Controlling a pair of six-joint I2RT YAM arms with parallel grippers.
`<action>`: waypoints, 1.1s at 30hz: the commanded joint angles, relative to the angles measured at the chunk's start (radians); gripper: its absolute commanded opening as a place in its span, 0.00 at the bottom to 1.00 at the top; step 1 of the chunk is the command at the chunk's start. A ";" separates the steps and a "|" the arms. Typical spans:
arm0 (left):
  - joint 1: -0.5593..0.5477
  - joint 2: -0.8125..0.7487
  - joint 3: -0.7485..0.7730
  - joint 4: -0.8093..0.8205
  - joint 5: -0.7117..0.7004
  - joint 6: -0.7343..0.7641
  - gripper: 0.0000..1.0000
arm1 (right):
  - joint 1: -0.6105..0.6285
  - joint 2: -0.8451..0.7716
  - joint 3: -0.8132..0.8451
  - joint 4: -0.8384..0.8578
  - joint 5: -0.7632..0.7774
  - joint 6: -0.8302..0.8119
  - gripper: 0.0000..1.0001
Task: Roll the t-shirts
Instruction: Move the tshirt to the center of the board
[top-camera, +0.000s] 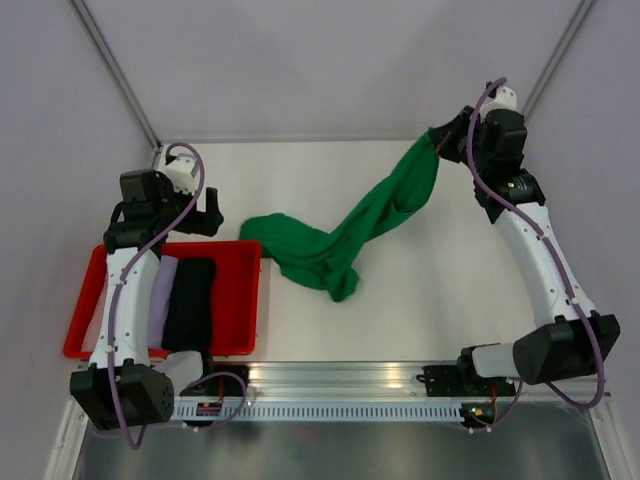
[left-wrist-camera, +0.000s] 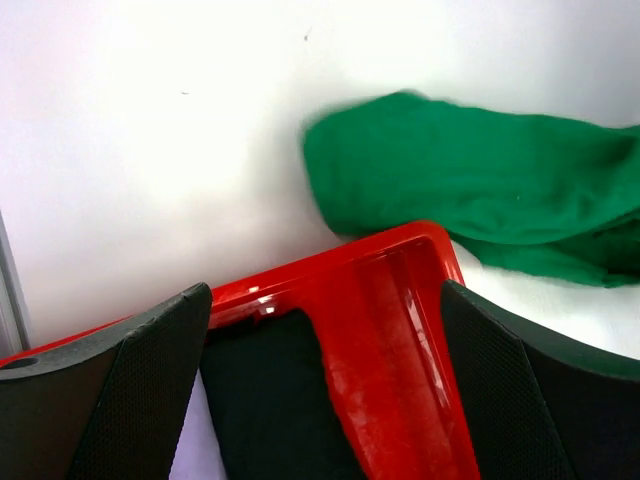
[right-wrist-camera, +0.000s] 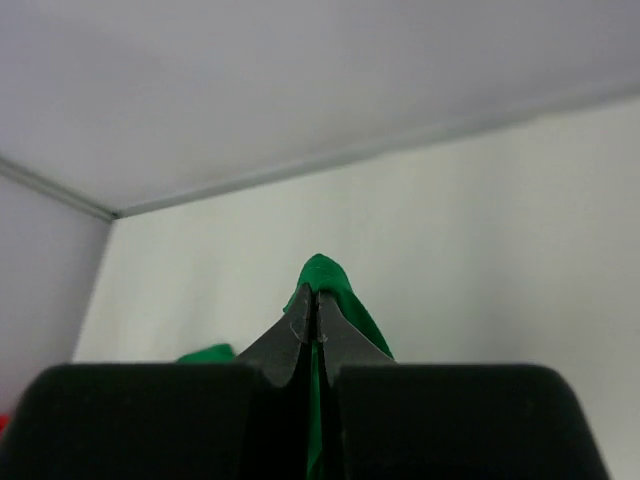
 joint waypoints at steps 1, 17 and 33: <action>-0.056 0.047 0.054 -0.013 0.046 0.039 1.00 | -0.126 -0.012 -0.106 -0.057 0.079 0.061 0.00; -1.057 0.660 0.495 -0.115 -0.217 0.134 1.00 | -0.171 -0.056 -0.315 -0.070 0.103 0.063 0.00; -1.043 0.889 0.328 0.005 -0.325 0.220 0.86 | -0.261 0.123 -0.306 -0.115 0.101 0.021 0.30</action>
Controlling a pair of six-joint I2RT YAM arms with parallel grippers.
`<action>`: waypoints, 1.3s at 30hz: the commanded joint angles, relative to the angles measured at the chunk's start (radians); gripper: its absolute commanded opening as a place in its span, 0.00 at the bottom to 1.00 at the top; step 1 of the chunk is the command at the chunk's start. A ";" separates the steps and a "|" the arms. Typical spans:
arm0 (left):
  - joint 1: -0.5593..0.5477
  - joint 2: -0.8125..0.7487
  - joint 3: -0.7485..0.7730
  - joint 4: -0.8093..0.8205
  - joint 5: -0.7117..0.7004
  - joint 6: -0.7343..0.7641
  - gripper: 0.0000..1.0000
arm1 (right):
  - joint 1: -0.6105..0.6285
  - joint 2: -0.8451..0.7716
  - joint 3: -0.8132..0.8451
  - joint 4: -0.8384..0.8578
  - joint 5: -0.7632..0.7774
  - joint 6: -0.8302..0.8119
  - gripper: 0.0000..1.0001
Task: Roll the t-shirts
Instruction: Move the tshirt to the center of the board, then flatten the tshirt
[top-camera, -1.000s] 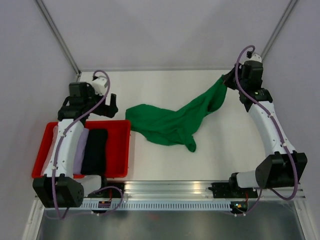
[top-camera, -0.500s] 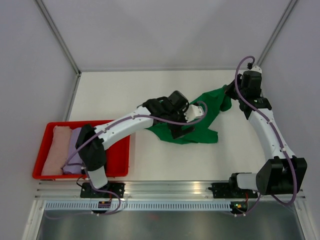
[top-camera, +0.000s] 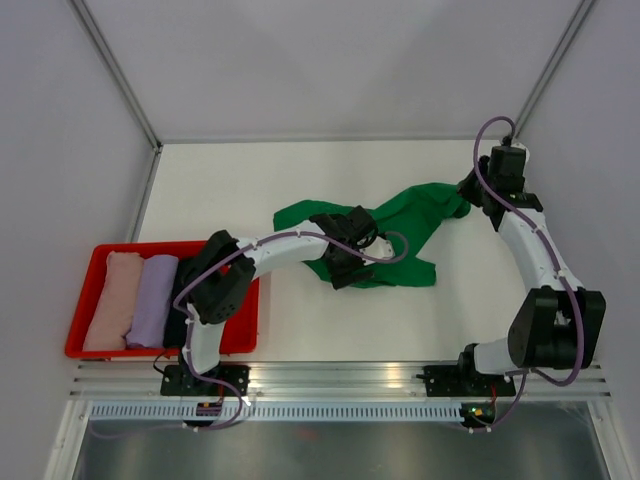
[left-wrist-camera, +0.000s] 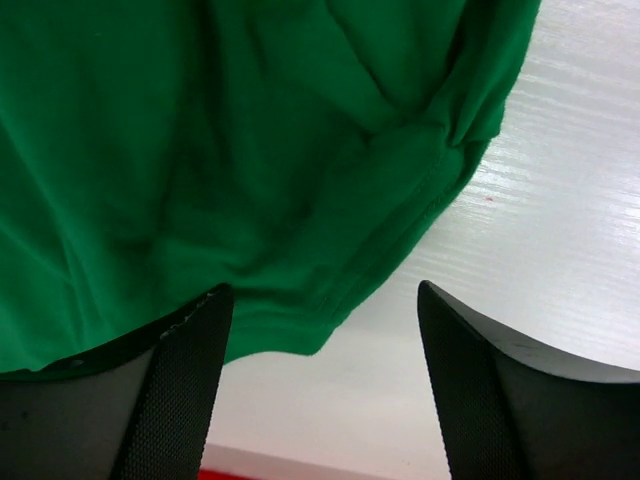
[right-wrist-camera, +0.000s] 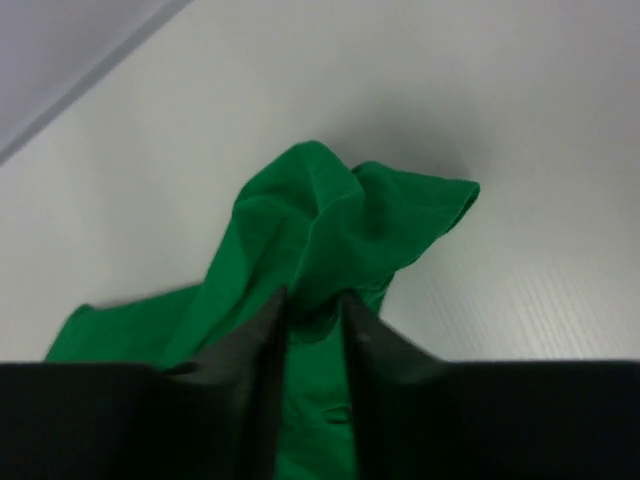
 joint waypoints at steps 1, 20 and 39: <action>-0.005 0.038 -0.013 0.052 0.001 0.020 0.77 | -0.008 0.085 0.069 -0.035 -0.003 -0.034 0.44; 0.067 -0.226 0.165 0.105 -0.071 -0.063 0.02 | 0.101 -0.149 -0.028 -0.101 -0.210 -0.134 0.89; 0.081 -0.358 0.589 -0.027 -0.075 -0.058 0.02 | 0.452 -0.524 -0.221 0.357 -0.243 -0.262 0.90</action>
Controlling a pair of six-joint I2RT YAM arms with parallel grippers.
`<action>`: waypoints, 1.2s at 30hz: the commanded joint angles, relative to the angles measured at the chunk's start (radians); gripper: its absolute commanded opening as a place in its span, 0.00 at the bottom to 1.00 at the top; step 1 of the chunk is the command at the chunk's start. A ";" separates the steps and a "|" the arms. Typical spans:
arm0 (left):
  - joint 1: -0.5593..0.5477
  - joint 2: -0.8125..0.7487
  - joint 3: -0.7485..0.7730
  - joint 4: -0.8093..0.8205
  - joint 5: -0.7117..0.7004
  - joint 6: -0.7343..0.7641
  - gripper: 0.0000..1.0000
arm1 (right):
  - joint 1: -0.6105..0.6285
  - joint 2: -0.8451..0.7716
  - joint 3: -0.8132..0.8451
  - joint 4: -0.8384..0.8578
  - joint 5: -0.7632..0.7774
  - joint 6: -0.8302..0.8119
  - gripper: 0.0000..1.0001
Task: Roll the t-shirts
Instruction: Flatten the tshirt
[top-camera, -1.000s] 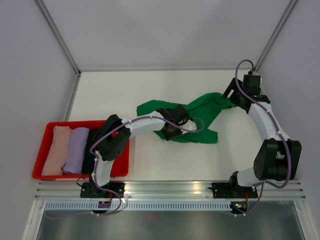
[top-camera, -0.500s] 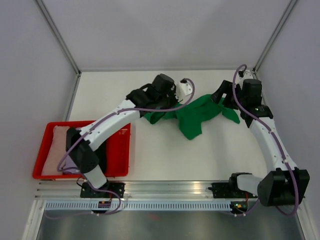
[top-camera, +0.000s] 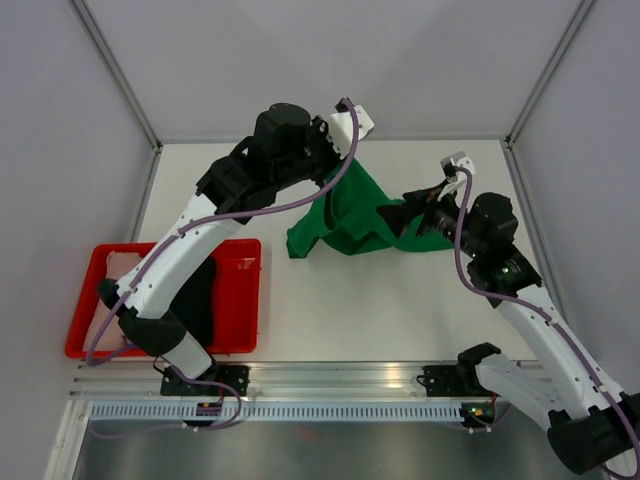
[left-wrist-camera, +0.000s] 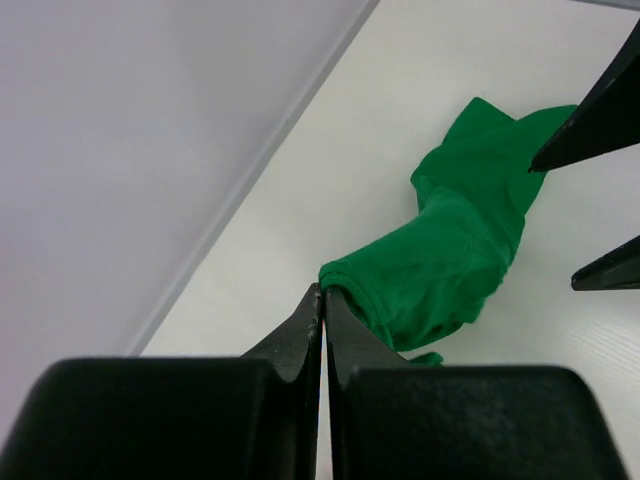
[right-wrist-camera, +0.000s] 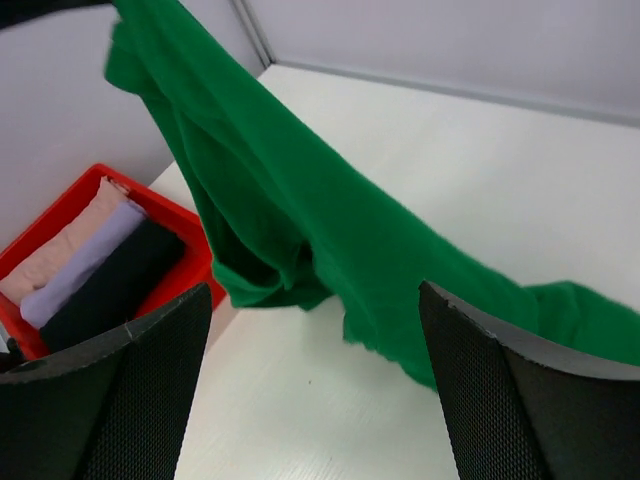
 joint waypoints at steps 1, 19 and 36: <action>-0.004 0.011 0.058 -0.029 0.008 -0.032 0.02 | 0.054 -0.037 0.030 0.124 0.129 -0.030 0.90; -0.002 0.005 0.044 -0.049 0.098 -0.044 0.02 | 0.269 0.277 0.206 0.179 0.342 -0.076 0.43; 0.208 0.081 0.346 0.090 -0.168 -0.052 0.02 | 0.307 0.513 0.741 0.103 -0.095 0.099 0.00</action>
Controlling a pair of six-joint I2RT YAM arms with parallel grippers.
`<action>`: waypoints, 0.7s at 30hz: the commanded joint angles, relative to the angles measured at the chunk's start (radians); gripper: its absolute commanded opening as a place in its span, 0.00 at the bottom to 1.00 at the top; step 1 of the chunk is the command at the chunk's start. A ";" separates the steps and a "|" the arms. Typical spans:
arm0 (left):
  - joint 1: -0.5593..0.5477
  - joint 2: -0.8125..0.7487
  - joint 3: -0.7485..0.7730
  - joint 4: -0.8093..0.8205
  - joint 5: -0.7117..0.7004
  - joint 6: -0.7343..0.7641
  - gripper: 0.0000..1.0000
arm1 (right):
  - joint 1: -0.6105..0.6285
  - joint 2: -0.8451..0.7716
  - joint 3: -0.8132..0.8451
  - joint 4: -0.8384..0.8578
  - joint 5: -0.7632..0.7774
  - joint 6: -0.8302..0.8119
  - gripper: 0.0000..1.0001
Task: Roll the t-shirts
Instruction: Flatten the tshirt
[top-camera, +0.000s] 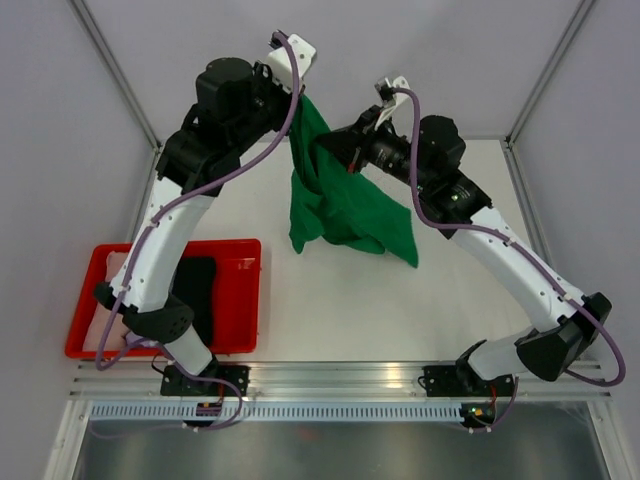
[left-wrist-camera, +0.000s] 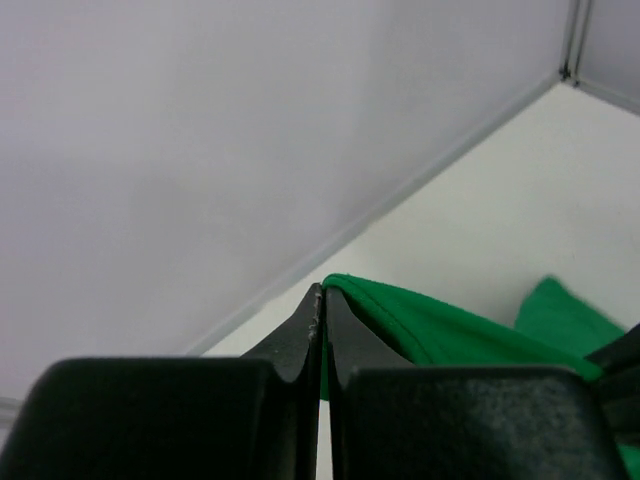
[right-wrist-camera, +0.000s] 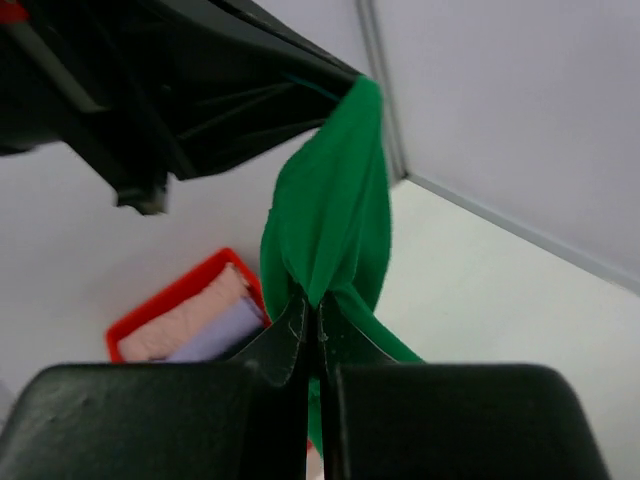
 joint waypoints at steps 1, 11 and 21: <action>0.013 0.023 0.079 0.142 -0.096 0.030 0.03 | 0.016 0.069 0.146 0.013 -0.171 0.107 0.00; 0.013 0.201 -0.052 0.007 0.102 -0.013 0.91 | -0.363 0.123 -0.136 0.059 -0.115 0.471 0.00; -0.096 0.116 -0.502 -0.029 0.211 0.002 0.79 | -0.617 0.247 -0.484 0.132 -0.102 0.443 0.00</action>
